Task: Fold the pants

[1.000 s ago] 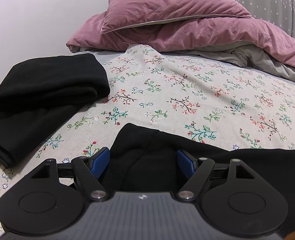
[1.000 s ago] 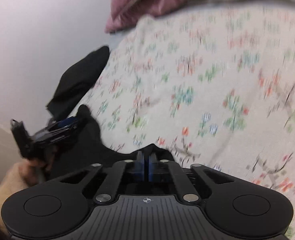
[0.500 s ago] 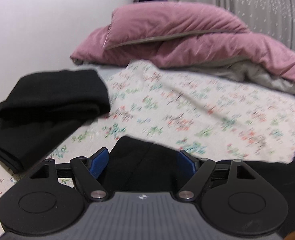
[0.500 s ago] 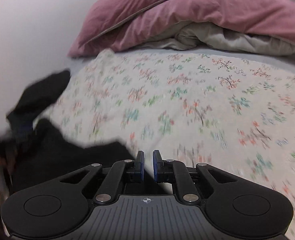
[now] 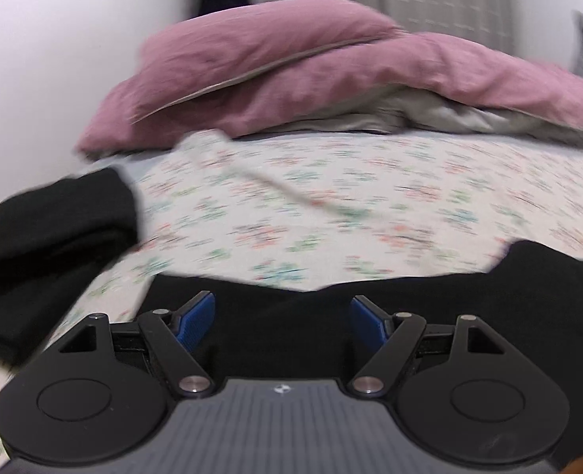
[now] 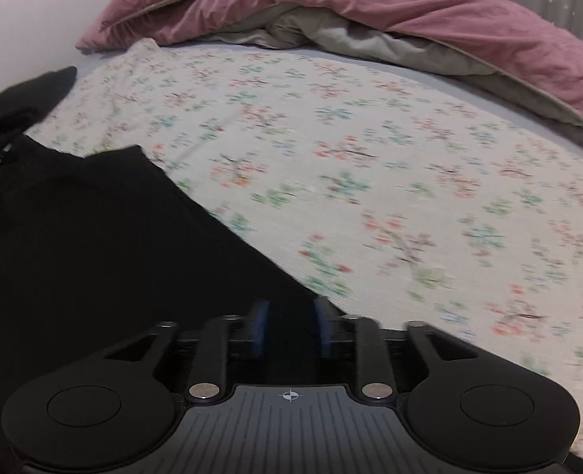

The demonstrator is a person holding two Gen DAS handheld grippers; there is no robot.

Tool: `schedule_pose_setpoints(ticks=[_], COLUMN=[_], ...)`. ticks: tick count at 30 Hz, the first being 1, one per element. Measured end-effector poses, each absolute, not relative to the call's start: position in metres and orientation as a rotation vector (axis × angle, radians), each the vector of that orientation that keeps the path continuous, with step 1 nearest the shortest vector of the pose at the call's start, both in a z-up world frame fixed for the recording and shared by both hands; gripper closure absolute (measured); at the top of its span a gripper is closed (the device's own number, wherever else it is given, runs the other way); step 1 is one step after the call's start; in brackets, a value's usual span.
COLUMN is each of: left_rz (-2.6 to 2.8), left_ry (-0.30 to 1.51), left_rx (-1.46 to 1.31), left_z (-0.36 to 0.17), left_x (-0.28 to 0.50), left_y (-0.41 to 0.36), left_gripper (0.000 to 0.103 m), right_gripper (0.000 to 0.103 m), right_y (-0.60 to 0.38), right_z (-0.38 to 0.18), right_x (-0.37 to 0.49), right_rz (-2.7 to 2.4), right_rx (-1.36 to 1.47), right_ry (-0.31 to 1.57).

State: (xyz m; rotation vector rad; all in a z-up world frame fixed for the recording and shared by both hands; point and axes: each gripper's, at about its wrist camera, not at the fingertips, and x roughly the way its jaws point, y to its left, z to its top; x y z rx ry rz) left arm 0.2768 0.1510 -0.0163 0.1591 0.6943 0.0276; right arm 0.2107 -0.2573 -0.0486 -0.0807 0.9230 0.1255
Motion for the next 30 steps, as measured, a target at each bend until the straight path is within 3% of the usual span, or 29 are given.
schedule_pose_setpoints(ticks=[14,17,19,21,30], left_rz=[-0.410,-0.453,-0.477,-0.499,-0.470], left_ry=[0.839,0.892,0.908,0.908,0.845], left_rx=[0.124,0.042,-0.014,-0.060,-0.068], left_z=[-0.045,-0.055,-0.058,-0.057,-0.054], left_x=[0.364,0.375,0.378,0.378,0.371], left_y=[0.060,0.056,0.055,0.053,0.051], left_gripper=[0.008,0.021,0.045,0.064,0.071], right_gripper=[0.070,0.073,0.076,0.099,0.103], right_y=[-0.278,-0.280,-0.279,-0.276,-0.267], right_z=[-0.051,-0.052,-0.055,-0.056,-0.045], right_x=[0.199,0.202,0.204,0.204,0.192], right_rz=[0.258,0.265,0.273,0.306,0.274], right_rx=[-0.223,-0.251,-0.265,-0.263,-0.326], right_ry=[0.997,1.019,1.034,1.044,0.980])
